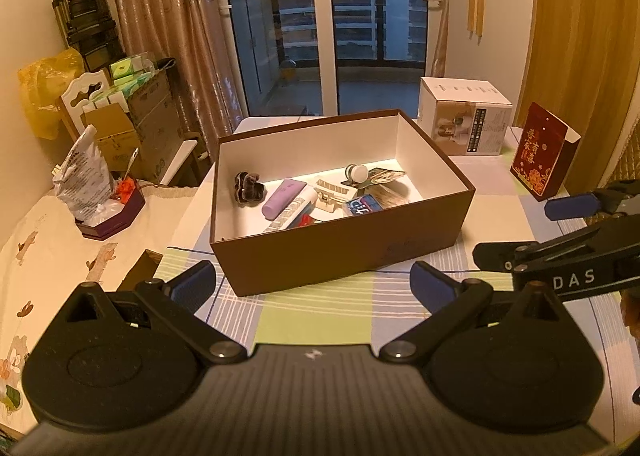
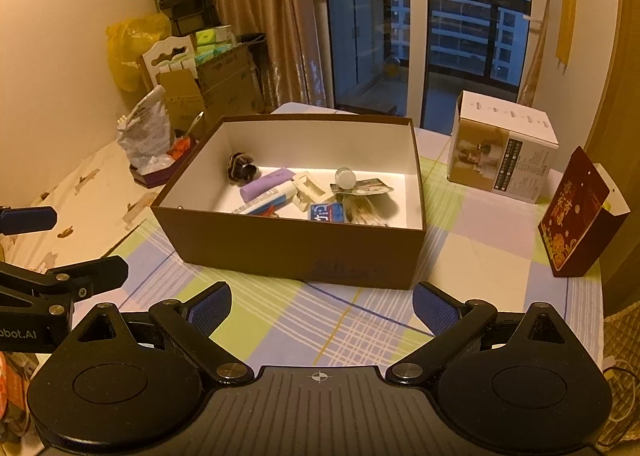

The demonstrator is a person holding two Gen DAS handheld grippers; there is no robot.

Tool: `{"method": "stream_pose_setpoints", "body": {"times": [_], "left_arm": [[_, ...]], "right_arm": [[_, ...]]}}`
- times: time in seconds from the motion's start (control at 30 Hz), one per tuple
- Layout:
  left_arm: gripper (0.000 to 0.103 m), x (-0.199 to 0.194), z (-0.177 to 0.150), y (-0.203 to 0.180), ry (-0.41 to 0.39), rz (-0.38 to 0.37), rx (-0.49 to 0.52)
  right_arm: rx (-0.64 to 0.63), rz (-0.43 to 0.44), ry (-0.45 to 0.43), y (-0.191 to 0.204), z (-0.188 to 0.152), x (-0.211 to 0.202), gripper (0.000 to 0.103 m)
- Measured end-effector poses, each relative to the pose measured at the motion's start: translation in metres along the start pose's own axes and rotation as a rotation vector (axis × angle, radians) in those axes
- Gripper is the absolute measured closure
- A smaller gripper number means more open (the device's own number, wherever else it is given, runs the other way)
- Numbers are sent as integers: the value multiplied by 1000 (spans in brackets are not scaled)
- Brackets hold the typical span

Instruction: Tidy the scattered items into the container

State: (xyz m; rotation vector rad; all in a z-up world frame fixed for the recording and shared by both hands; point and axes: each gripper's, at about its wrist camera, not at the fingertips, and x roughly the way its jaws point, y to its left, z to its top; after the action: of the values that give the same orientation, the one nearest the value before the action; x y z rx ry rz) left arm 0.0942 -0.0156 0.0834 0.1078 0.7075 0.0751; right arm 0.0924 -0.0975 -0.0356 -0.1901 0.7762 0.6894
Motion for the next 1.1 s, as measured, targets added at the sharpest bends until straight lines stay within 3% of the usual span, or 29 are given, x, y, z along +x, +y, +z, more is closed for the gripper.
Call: {"method": "stream_pose_setpoints", "body": {"times": [1.1], "left_arm": [[1,17,19,6,3,27,-16]], "right_arm": [[-7,6,-2,-6,18,13,1]]}}
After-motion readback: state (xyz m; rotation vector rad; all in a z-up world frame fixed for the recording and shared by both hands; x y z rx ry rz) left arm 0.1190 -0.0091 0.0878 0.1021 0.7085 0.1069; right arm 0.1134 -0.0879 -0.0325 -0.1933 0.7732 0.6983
